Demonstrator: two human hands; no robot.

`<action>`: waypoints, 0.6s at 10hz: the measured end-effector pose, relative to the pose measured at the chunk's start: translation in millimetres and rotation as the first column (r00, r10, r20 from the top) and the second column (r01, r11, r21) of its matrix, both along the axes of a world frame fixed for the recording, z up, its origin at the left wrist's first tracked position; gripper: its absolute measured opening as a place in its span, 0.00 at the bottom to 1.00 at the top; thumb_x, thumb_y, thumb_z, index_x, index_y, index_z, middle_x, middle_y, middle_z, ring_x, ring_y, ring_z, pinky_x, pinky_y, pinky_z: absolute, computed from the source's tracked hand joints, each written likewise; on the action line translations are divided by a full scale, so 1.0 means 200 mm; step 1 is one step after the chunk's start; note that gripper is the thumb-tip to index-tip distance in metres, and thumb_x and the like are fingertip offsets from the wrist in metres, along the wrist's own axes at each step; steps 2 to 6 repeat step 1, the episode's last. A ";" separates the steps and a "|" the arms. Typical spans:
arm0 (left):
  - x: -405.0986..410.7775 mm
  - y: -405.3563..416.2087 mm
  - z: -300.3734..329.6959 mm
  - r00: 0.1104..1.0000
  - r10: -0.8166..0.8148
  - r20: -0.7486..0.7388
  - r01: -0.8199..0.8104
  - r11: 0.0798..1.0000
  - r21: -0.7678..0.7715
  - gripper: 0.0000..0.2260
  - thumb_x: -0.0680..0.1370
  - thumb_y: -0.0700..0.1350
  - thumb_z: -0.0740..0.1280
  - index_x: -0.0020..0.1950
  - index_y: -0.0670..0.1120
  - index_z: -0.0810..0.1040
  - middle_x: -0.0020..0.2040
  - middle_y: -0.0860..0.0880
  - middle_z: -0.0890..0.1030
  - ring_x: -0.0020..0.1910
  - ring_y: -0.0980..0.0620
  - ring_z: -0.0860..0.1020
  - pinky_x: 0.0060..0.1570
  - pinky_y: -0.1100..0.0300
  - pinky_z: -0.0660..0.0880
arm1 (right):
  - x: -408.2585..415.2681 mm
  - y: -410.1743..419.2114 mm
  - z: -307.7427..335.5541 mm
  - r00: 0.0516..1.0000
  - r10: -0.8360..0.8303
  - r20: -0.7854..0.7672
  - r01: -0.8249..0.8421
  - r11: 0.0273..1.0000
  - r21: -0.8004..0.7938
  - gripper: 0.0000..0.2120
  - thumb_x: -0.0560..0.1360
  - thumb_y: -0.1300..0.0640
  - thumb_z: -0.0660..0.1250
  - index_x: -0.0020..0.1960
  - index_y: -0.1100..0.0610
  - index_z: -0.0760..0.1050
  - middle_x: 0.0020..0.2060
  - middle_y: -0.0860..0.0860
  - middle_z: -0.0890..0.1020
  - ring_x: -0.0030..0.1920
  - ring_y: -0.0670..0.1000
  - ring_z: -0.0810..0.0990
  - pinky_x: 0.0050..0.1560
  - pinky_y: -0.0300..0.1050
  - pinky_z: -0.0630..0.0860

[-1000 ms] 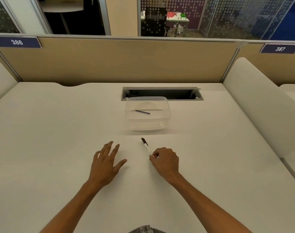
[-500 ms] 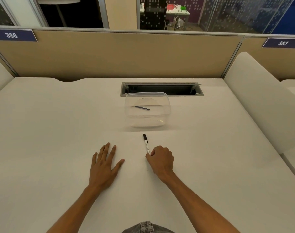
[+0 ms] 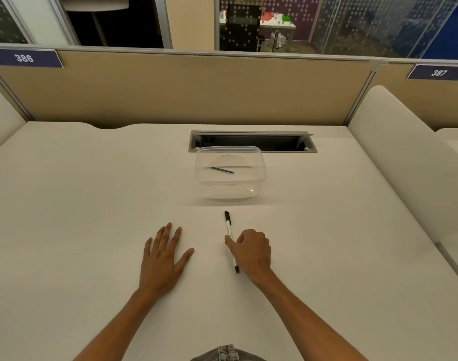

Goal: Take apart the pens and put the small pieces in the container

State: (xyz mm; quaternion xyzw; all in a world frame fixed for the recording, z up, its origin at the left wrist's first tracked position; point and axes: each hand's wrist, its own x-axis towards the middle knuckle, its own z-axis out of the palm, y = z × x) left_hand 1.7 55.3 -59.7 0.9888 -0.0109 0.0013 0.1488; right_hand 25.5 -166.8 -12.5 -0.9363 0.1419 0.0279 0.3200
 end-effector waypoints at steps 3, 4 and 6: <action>0.00 -0.01 0.00 1.000 -0.008 0.001 0.008 1.000 -0.003 0.37 0.74 0.71 0.40 0.77 0.52 0.56 0.79 0.48 0.56 0.78 0.50 0.52 0.75 0.48 0.49 | 0.01 -0.02 0.01 0.999 -0.011 0.040 0.010 1.000 0.026 0.20 0.71 0.40 0.67 0.34 0.56 0.73 0.29 0.48 0.77 0.32 0.52 0.76 0.34 0.45 0.72; 0.00 -0.01 0.00 1.000 -0.008 0.001 0.008 1.000 -0.003 0.37 0.74 0.71 0.40 0.77 0.52 0.56 0.79 0.48 0.56 0.78 0.50 0.52 0.75 0.48 0.49 | 0.01 -0.02 0.01 0.999 -0.011 0.040 0.010 1.000 0.026 0.20 0.71 0.40 0.67 0.34 0.56 0.73 0.29 0.48 0.77 0.32 0.52 0.76 0.34 0.45 0.72; 0.00 -0.01 0.00 1.000 -0.008 0.001 0.008 1.000 -0.003 0.37 0.74 0.71 0.40 0.77 0.52 0.56 0.79 0.48 0.56 0.78 0.50 0.52 0.75 0.48 0.49 | 0.01 -0.02 0.01 0.999 -0.011 0.040 0.010 1.000 0.026 0.20 0.71 0.40 0.67 0.34 0.56 0.73 0.29 0.48 0.77 0.32 0.52 0.76 0.34 0.45 0.72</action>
